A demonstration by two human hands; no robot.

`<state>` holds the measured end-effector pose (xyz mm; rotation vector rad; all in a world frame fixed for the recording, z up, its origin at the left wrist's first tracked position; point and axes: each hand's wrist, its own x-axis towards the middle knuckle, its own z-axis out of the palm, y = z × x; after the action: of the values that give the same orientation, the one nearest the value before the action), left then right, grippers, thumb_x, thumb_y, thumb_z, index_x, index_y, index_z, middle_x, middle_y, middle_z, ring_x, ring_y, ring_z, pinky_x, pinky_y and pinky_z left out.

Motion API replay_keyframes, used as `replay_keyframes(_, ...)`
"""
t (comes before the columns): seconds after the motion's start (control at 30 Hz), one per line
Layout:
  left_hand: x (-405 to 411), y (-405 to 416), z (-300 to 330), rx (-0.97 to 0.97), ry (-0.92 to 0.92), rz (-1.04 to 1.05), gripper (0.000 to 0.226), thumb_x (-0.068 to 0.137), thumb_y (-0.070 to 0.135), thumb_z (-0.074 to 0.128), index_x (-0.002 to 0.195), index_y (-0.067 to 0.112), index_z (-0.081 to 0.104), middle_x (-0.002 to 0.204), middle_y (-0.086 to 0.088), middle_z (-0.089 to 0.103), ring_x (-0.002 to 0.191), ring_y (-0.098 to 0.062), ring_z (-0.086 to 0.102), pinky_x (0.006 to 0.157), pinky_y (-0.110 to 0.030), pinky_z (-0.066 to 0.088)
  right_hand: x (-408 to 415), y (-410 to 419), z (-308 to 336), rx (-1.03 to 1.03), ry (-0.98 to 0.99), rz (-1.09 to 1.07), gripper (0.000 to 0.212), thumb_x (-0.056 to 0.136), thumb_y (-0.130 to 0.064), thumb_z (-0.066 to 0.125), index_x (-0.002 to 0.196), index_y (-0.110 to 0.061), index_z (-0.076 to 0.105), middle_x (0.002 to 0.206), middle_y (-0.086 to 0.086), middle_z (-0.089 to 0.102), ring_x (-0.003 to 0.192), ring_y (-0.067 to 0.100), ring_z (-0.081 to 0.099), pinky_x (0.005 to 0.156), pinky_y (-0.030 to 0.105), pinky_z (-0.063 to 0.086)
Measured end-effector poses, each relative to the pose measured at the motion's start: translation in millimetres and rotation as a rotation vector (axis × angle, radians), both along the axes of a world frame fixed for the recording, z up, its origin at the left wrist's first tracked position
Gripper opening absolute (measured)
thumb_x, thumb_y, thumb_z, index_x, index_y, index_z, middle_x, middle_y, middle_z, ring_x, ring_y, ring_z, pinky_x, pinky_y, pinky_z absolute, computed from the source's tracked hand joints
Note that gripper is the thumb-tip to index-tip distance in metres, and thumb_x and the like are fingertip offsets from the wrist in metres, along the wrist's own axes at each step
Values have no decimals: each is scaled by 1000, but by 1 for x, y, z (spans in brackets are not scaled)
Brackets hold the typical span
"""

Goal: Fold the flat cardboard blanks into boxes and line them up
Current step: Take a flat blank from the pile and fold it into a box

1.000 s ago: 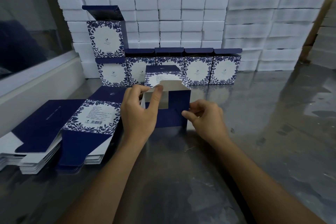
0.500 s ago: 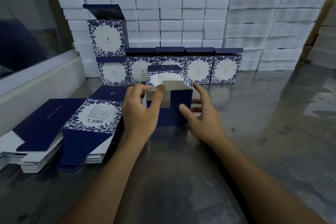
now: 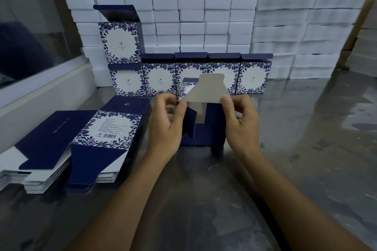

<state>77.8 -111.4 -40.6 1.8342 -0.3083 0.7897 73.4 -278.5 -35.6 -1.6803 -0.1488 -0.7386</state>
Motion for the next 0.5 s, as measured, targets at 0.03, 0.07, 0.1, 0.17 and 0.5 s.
replay_keyframes(0.03, 1, 1, -1, 52, 2, 24, 22, 96, 44, 53, 104, 24, 47, 99, 1, 58, 84, -3, 57, 68, -9, 42, 0, 0, 0, -1, 0, -4, 31, 92, -54, 50, 94, -24, 58, 104, 6, 64, 100, 22, 61, 80, 47, 55)
replay_keyframes(0.07, 2, 2, -3, 99, -6, 51, 20, 97, 41, 54, 97, 23, 45, 92, 0, 56, 78, -7, 55, 64, -11, 40, -1, 1, 0, -6, -1, -7, 28, 93, -52, 51, 93, -25, 58, 103, 5, 64, 99, 22, 61, 81, 49, 54)
replay_keyframes(0.1, 3, 3, -3, 140, -25, 78, 21, 97, 37, 55, 91, 20, 43, 85, 2, 52, 72, -8, 51, 60, -14, 37, -1, 1, 0, -12, -4, -8, 23, 95, -49, 53, 91, -27, 58, 102, 5, 65, 98, 22, 61, 81, 50, 53)
replay_keyframes(0.17, 3, 4, -4, 199, -70, 126, 26, 99, 29, 53, 83, 12, 42, 76, 4, 43, 65, -13, 42, 56, -22, 33, 0, 1, -1, -26, -7, -1, 18, 98, -44, 55, 90, -28, 58, 101, 4, 65, 97, 22, 61, 80, 50, 53)
replay_keyframes(0.5, 5, 13, -2, 293, -100, 116, 40, 98, 31, 57, 69, 9, 39, 70, -1, 40, 61, -22, 40, 56, -35, 34, 2, 0, -3, -30, -13, 0, 17, 99, -42, 56, 94, -26, 59, 103, 4, 64, 97, 19, 60, 77, 50, 54)
